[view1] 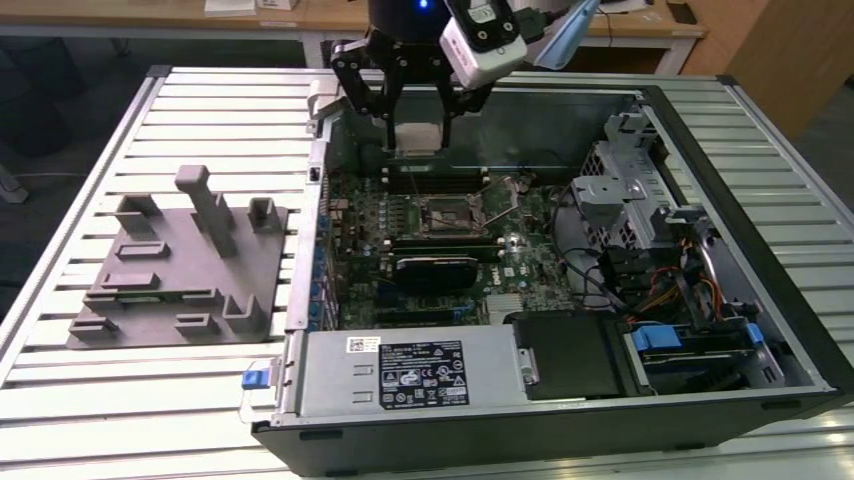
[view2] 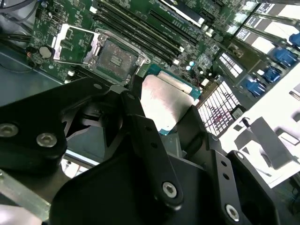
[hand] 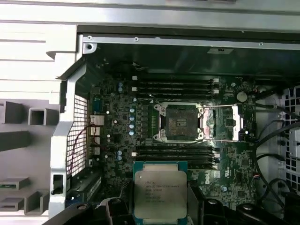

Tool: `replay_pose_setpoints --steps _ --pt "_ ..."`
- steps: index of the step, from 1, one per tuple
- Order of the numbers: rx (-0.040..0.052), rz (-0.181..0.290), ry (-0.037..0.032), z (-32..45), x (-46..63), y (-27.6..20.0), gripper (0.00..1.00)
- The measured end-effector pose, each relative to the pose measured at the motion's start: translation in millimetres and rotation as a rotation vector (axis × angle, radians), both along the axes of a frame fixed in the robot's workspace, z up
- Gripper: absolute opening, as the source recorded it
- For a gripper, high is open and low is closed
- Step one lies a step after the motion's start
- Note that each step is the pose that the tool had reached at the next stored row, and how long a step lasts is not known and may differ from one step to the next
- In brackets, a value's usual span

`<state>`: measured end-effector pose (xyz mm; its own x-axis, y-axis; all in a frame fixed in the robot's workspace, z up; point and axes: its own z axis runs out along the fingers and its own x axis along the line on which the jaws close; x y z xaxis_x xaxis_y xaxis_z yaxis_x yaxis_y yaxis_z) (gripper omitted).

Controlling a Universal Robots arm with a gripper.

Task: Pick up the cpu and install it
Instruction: 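Pick up the cpu and move it towards the insertion slot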

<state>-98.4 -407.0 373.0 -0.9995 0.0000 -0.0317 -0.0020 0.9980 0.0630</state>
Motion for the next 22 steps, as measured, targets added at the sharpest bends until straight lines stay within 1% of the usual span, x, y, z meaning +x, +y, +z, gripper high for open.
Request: replay_pose_setpoints --steps 12,22 --pt "-0.0004 0.000 0.0015 -12.2 10.9 0.1 0.54" --pt "-0.0010 0.000 0.0036 -26.0 18.3 2.0 0.54"
